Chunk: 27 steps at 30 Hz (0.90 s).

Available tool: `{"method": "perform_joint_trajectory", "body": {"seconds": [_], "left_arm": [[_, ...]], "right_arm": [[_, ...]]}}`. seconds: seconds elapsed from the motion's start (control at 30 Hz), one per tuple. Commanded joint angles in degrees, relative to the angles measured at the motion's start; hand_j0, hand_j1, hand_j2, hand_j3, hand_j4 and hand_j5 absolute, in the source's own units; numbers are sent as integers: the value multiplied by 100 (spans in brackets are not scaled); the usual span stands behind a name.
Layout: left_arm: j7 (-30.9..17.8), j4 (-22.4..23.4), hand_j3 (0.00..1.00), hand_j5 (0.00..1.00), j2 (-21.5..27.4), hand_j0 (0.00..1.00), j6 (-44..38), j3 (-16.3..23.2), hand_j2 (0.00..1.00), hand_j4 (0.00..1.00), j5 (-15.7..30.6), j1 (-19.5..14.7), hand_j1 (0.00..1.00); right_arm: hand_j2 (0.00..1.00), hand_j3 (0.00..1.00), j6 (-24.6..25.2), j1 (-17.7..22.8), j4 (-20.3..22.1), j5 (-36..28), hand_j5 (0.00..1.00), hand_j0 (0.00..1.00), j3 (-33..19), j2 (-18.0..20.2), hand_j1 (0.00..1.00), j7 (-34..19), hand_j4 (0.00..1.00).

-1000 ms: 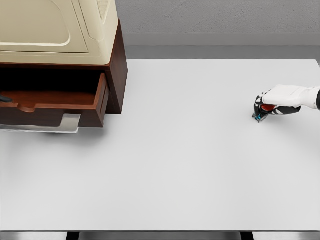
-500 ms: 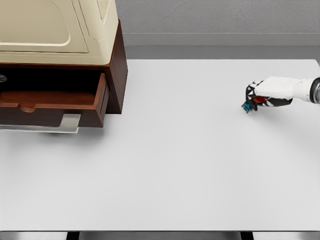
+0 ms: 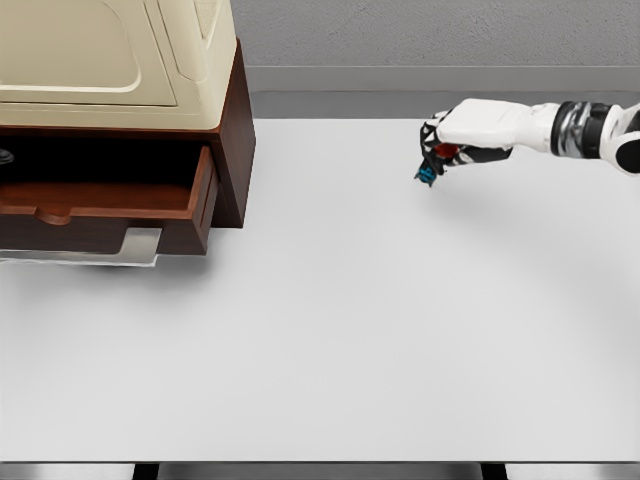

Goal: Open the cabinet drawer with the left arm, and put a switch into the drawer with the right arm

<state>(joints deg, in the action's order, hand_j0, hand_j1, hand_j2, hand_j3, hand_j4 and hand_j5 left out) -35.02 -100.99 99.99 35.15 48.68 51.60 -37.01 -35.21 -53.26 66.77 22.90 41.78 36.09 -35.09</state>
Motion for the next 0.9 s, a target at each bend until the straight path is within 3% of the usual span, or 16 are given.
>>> {"method": "perform_joint_trajectory", "body": {"seconds": [0.0,0.17,0.43,0.87], "left_arm": [[2,0,100,100,1,100,-15,1,100,100,43,1,100],[2,0,100,100,1,100,-15,1,100,100,43,1,100],[2,0,100,100,1,100,-15,1,100,100,43,1,100],[2,0,100,100,1,100,-15,1,100,100,43,10,100]], "right_arm": [[24,24,21,-9,29,-49,24,24,32,-208,24,9,24],[24,24,21,-202,214,-49,24,24,252,-427,24,9,24],[24,24,21,-334,1269,-49,24,24,595,-542,24,9,24],[25,25,21,-984,1269,-49,25,25,1113,-1420,25,9,25]]}}
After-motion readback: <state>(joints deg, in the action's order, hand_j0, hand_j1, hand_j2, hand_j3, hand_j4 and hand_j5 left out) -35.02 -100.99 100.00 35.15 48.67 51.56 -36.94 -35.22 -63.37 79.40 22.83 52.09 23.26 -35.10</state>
